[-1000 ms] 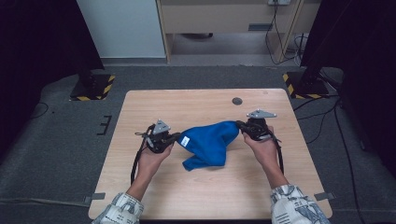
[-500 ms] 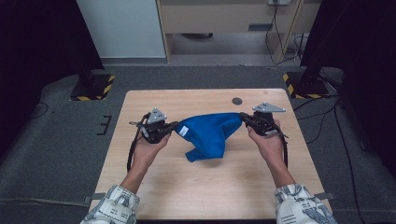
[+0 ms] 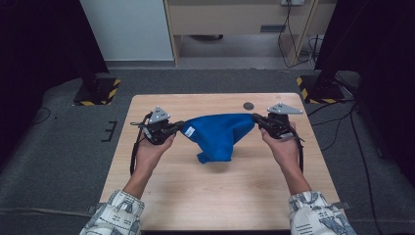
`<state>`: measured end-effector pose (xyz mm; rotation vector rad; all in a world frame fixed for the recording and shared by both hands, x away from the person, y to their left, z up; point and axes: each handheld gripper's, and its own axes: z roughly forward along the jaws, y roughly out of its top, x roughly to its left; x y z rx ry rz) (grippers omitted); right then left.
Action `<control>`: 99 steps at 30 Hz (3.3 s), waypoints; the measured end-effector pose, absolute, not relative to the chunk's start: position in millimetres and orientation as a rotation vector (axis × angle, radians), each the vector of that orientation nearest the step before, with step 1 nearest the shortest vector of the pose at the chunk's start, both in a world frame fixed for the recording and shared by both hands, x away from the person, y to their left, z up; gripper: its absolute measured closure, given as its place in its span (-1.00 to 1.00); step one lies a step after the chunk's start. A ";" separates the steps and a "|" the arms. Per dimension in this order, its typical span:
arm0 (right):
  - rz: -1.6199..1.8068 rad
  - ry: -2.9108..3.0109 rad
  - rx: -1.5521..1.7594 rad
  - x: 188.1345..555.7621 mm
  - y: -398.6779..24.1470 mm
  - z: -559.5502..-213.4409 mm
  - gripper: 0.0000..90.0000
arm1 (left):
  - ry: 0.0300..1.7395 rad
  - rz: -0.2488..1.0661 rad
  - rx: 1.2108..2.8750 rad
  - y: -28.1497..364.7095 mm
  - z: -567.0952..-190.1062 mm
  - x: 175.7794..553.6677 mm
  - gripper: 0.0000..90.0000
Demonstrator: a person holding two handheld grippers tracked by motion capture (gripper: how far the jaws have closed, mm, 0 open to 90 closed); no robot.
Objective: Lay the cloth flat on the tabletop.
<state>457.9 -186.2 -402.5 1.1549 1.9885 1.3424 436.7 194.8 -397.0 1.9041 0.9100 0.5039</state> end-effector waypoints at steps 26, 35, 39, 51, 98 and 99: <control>1.386 1.955 1.108 445.6 -187.9 -376.9 0.96 | 0.869 0.528 1.861 199.7 -365.8 421.8 0.98; 1.412 1.937 1.066 435.8 -185.7 -362.3 0.96 | 0.847 0.543 1.836 201.2 -353.9 416.5 0.98; 1.415 1.934 1.065 435.5 -185.2 -360.0 0.96 | 0.847 0.543 1.833 201.7 -353.5 416.8 0.98; 1.464 1.904 1.032 412.9 -191.5 -341.7 0.96 | 0.818 0.567 1.801 211.2 -335.7 398.6 0.98; 1.200 1.981 1.260 535.1 -183.4 -420.0 0.96 | 1.014 0.550 1.985 186.4 -401.5 547.2 0.98; 1.195 1.986 1.279 539.3 -183.9 -424.5 0.96 | 1.021 0.545 1.995 186.1 -405.1 551.2 0.98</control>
